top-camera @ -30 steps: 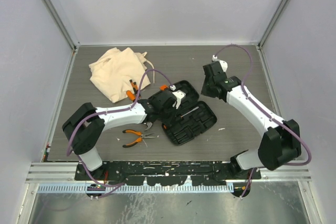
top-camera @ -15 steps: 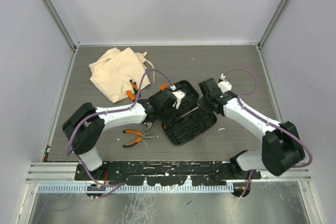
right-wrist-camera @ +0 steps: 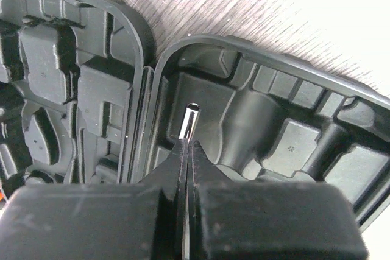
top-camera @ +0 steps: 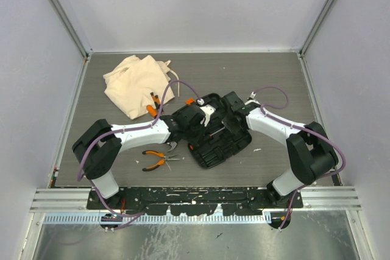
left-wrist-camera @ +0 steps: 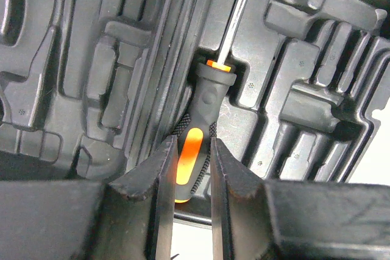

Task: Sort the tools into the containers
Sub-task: Adjust the screwdriver in the storage box.

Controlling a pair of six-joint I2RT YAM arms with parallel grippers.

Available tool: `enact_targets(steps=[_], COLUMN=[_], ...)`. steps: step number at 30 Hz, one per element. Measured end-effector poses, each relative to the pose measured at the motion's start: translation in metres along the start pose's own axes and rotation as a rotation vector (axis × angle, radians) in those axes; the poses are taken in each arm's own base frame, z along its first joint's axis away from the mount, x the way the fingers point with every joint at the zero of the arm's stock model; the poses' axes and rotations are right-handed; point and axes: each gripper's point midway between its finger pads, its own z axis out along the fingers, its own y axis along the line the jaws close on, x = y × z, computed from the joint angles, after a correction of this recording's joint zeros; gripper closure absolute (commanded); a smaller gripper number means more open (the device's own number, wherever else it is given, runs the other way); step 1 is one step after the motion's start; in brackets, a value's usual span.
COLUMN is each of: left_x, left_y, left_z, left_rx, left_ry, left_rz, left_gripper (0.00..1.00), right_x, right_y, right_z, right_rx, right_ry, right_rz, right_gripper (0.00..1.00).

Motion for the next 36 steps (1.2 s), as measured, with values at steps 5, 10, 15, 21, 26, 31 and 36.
enact_targets(steps=[5, 10, 15, 21, 26, 31, 36], left_x=[0.0, 0.0, 0.0, 0.0, 0.001, 0.001, 0.001], left_y=[0.0, 0.0, 0.0, 0.0, -0.001, -0.001, -0.001], left_z=[0.0, 0.0, 0.0, 0.0, 0.0, 0.0, 0.0], left_rx=[0.0, -0.001, -0.002, -0.002, -0.002, -0.003, -0.005], left_ry=[0.0, 0.0, 0.0, 0.001, 0.001, 0.002, 0.002], left_rz=[0.001, 0.002, 0.003, 0.004, 0.005, 0.006, 0.009], left_gripper=[0.83, 0.83, 0.83, 0.83, 0.83, 0.83, 0.83], right_x=[-0.002, -0.003, -0.002, -0.012, -0.015, -0.018, -0.03], right_y=[0.005, 0.007, 0.008, 0.011, 0.01, 0.01, 0.022], right_z=[-0.002, -0.002, 0.005, 0.013, 0.016, 0.012, -0.004], right_rx=[-0.01, -0.011, 0.009, 0.017, 0.031, 0.048, 0.049], right_ry=[-0.005, -0.007, -0.006, -0.017, -0.001, 0.001, -0.012], right_rz=[0.027, 0.042, 0.044, 0.073, 0.084, 0.059, 0.057], right_gripper=[1.0, 1.0, 1.0, 1.0, 1.0, 1.0, 1.0])
